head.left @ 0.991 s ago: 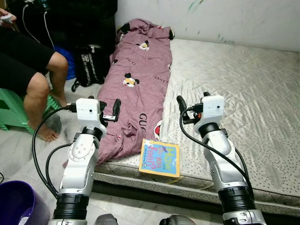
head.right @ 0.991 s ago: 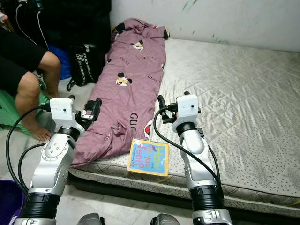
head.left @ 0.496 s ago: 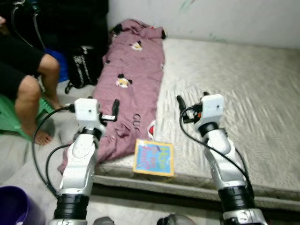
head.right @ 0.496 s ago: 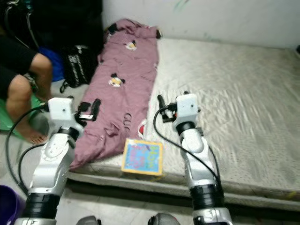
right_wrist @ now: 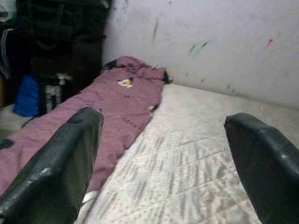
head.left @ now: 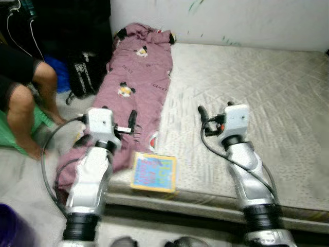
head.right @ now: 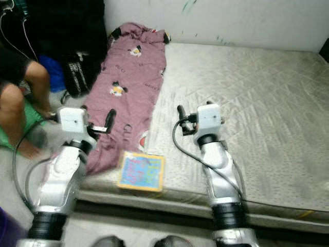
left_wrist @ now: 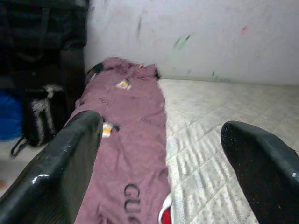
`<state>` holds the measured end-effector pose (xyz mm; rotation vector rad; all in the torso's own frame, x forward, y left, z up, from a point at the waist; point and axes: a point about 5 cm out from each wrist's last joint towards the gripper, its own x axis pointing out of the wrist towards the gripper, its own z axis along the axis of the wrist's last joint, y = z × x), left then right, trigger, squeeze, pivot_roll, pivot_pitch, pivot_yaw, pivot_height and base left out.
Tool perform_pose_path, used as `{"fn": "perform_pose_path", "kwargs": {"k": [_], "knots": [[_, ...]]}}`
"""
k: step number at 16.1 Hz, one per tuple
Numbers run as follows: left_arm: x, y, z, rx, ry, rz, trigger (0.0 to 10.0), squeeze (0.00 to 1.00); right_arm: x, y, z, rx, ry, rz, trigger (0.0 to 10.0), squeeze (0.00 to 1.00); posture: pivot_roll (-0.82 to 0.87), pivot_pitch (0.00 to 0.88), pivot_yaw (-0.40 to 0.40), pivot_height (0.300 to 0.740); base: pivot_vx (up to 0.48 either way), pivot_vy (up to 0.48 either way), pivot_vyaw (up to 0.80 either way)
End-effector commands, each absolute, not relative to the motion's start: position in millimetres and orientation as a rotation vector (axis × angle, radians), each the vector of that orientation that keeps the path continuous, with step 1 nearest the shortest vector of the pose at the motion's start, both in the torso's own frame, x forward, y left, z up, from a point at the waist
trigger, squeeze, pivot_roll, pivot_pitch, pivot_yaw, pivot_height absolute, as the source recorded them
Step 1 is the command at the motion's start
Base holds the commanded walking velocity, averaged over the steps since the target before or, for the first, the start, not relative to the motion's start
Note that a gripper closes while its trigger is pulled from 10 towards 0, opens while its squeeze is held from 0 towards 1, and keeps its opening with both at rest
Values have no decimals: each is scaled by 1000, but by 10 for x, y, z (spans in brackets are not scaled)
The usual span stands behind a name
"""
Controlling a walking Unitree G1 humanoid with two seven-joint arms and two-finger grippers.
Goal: Clean up the room
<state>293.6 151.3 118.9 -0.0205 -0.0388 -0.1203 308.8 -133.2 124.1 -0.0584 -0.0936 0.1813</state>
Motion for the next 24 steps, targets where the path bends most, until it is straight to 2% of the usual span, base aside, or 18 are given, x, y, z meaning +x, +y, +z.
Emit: {"fn": "perform_pose_path", "kwargs": {"k": [1,13,19,24], "knots": [[2946,1499,1214,-24,-47,-125,10000,0,3103,-1372,1265,-68,-100,175,10000,0,-14,0,-30,740,0,-292,0],[2958,1494,1219,-31,-50,-125,10000,0,3114,-1378,1258,-67,-94,170,10000,0,-15,0,-31,740,0,-287,0],[2947,1470,1265,-51,-86,-162,10000,0,3124,-1376,1263,-64,-96,167,10000,0,-16,0,-30,740,0,0,0],[2947,1465,1273,-55,-94,-176,10000,0,3128,-1379,1265,-61,-98,162,10000,0,-17,0,-29,740,343,0,0]]}}
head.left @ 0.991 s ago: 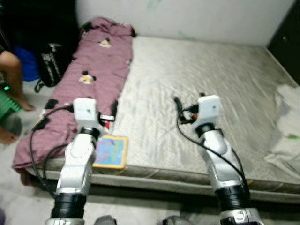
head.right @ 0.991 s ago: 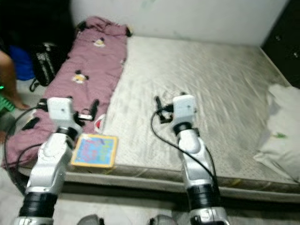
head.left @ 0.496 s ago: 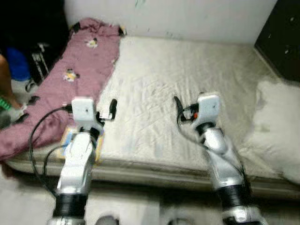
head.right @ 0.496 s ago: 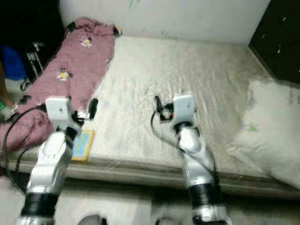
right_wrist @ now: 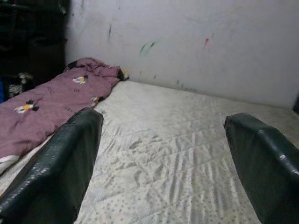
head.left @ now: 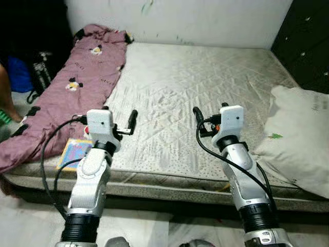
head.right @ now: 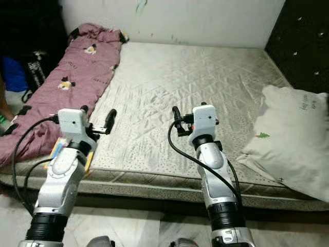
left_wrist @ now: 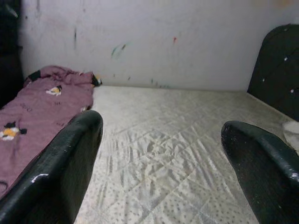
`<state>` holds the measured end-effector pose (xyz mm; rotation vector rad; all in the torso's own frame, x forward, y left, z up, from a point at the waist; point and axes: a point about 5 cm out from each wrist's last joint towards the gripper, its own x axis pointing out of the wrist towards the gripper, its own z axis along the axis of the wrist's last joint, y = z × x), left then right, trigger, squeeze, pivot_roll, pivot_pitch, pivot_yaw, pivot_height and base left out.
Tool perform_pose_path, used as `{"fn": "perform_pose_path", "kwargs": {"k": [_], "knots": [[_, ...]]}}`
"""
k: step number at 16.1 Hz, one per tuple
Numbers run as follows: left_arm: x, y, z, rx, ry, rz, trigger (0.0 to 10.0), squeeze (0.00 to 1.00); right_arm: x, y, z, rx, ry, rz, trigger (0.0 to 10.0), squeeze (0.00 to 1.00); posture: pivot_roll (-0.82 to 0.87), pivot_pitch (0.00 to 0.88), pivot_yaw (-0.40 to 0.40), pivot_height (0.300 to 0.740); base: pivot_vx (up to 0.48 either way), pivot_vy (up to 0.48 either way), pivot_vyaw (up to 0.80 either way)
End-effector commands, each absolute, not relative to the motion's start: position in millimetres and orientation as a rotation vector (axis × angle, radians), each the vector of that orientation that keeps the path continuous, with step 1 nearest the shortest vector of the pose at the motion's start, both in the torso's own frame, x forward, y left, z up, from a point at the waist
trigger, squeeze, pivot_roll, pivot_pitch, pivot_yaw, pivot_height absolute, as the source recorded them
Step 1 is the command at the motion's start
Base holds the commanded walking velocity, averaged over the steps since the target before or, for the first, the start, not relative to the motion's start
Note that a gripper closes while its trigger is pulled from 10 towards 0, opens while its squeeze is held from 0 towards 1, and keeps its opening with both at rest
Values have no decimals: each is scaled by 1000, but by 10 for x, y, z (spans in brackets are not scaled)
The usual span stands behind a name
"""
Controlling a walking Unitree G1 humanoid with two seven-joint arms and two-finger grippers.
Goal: Clean up the room
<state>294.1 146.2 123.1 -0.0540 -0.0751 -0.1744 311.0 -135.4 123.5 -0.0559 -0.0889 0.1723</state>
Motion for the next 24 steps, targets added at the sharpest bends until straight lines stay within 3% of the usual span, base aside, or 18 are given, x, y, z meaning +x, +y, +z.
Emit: {"fn": "perform_pose_path", "kwargs": {"k": [1,12,24], "knots": [[2947,1465,1273,-55,-96,-177,10000,0,3129,-1380,1266,-61,-98,162,10000,0,-16,0,-29,740,375,0,0],[2947,1462,1261,-55,-89,-184,10000,0,3130,-1376,1265,-51,-103,165,10000,0,-15,0,-29,740,360,0,0],[2954,1452,1231,-51,-68,-171,10000,0,3133,-1386,1238,-54,-89,168,10000,0,-13,0,-30,740,0,-27,-264]]}}
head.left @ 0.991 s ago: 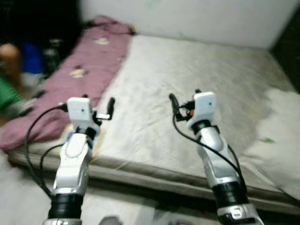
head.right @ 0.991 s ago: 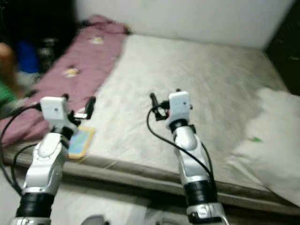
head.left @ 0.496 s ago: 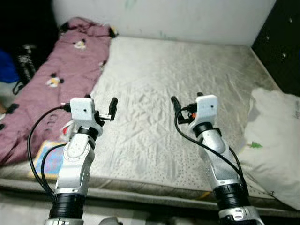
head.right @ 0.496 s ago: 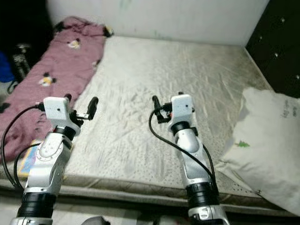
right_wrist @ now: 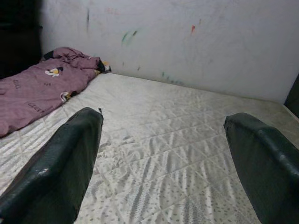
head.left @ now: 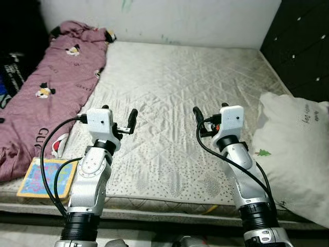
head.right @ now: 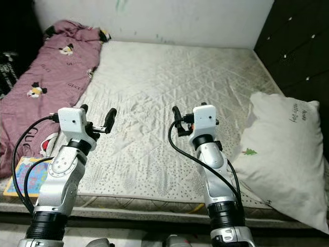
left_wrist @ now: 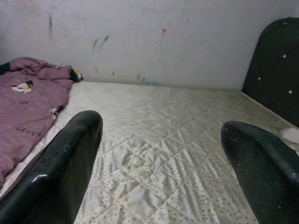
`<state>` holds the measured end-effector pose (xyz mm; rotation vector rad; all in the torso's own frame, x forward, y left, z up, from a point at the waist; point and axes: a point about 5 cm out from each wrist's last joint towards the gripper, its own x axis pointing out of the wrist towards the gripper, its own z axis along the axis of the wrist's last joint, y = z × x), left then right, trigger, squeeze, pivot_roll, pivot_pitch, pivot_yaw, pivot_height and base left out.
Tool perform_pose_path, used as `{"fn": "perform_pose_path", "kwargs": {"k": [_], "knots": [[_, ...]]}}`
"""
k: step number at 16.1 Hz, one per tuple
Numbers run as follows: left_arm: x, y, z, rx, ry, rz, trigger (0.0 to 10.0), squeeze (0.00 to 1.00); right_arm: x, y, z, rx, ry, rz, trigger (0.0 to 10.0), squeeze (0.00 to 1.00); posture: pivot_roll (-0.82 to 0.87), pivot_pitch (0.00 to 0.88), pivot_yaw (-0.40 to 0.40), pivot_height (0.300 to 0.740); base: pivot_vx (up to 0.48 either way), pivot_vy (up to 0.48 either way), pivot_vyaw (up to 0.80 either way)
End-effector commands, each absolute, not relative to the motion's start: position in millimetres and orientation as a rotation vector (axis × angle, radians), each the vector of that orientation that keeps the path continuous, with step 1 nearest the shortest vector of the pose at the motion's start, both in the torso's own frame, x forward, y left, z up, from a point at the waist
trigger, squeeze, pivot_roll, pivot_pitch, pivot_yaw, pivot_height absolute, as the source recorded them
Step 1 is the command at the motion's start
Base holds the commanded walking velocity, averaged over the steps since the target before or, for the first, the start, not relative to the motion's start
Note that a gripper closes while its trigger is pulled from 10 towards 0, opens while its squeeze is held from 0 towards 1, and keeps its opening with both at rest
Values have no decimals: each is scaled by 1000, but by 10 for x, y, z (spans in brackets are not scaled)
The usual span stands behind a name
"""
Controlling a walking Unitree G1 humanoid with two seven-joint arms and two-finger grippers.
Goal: Clean up the room
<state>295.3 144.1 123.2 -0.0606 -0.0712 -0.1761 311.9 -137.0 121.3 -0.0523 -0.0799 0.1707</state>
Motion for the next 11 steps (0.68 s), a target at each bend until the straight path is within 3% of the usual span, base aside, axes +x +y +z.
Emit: {"fn": "perform_pose_path", "kwargs": {"k": [1,11], "knots": [[2954,1452,1231,-52,-68,-170,10000,0,3133,-1385,1238,-54,-89,168,10000,0,-13,0,-30,740,0,-326,0],[2966,1454,1243,-55,-70,-165,10000,0,3147,-1389,1243,-51,-88,161,10000,0,-13,0,-31,740,0,-328,0]]}}
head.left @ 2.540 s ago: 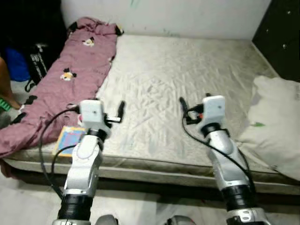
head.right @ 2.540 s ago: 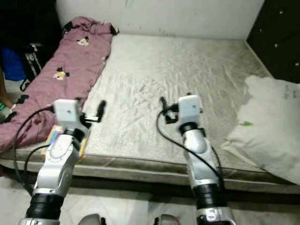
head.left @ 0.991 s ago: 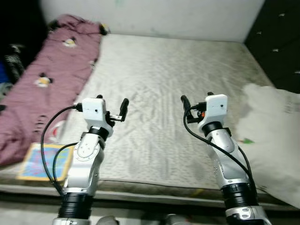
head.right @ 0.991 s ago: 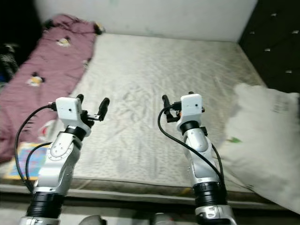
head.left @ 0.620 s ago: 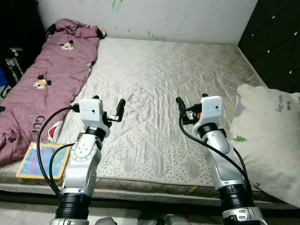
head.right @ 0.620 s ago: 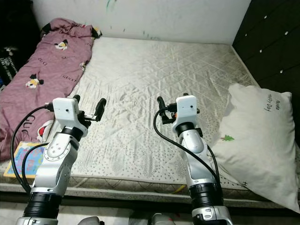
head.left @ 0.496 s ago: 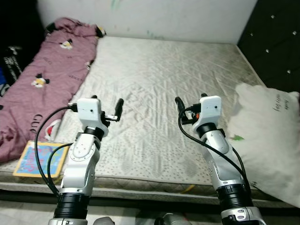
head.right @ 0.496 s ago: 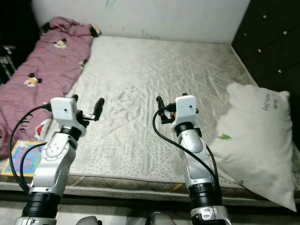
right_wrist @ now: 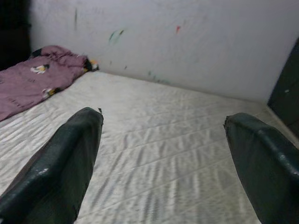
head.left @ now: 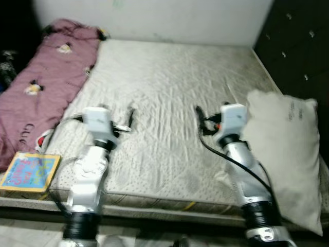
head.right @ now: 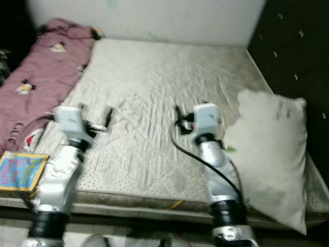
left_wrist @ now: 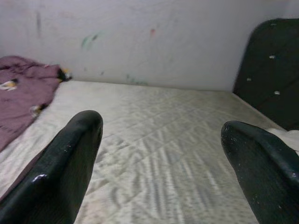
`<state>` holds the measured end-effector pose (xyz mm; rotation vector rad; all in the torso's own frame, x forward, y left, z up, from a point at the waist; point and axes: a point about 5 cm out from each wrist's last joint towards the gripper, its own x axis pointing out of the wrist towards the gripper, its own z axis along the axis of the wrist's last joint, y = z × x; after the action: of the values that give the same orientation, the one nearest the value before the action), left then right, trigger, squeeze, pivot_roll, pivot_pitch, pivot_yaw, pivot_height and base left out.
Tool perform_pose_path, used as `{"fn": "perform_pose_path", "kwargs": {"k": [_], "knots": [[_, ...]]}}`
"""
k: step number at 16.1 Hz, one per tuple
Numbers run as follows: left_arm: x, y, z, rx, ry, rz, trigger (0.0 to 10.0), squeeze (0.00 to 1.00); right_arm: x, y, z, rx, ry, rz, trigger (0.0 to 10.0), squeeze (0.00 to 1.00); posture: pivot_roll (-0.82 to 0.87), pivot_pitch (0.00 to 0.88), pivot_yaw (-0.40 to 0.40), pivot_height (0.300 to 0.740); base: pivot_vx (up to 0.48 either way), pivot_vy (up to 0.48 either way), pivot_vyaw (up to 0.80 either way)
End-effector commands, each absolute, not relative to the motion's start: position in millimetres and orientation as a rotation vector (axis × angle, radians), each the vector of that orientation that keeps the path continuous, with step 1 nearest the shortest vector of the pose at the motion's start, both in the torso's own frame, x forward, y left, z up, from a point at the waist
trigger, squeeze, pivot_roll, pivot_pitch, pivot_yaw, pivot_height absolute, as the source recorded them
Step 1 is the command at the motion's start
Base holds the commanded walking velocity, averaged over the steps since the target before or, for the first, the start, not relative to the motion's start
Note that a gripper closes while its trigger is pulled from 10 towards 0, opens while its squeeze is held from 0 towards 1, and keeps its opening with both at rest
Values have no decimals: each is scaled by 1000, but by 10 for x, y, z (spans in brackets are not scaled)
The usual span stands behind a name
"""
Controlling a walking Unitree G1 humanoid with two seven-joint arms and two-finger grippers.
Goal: Clean up the room
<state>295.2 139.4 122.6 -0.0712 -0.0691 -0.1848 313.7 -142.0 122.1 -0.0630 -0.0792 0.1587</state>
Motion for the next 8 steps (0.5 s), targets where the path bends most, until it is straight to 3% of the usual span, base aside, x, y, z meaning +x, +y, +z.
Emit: {"fn": "perform_pose_path", "kwargs": {"k": [1,8], "knots": [[2969,1454,1245,-55,-70,-165,10000,0,3151,-1390,1244,-51,-87,161,10000,0,-14,0,-31,740,0,-334,0],[2974,1450,1244,-59,-70,-166,10000,0,3156,-1396,1244,-52,-87,159,10000,0,-15,0,-32,740,0,-327,0]]}}
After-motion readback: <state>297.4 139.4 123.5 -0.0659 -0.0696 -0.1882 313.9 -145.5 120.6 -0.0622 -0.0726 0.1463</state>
